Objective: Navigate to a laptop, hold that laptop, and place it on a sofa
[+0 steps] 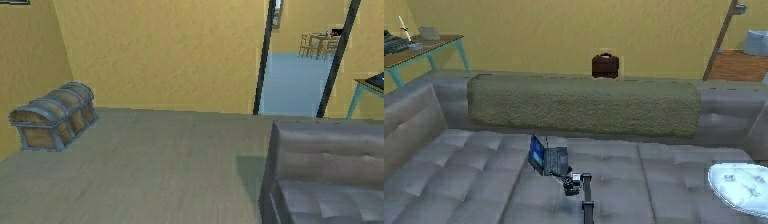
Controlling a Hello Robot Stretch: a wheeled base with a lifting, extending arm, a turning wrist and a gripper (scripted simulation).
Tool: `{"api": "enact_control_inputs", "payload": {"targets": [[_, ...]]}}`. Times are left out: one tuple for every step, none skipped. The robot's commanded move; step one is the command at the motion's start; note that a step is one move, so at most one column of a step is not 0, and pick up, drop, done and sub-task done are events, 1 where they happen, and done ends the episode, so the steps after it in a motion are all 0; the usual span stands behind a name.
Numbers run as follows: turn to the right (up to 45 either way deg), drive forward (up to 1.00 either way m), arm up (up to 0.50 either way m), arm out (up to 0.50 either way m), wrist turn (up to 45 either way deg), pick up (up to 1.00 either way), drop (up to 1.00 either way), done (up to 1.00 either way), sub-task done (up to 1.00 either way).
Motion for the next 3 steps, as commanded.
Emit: {"api": "enact_control_inputs", "payload": {"targets": [[0.0, 0.0, 0.1, 0.0, 0.0, 0.0, 0.0, 0.0, 0.0], [0.0, 0.0, 0.0, -0.08, 0.0, 0.0, 0.0, 0.0, 0.0], [0.0, 0.0, 0.0, 0.0, 0.0, 0.0, 0.0, 1.0, 0.0]]}}
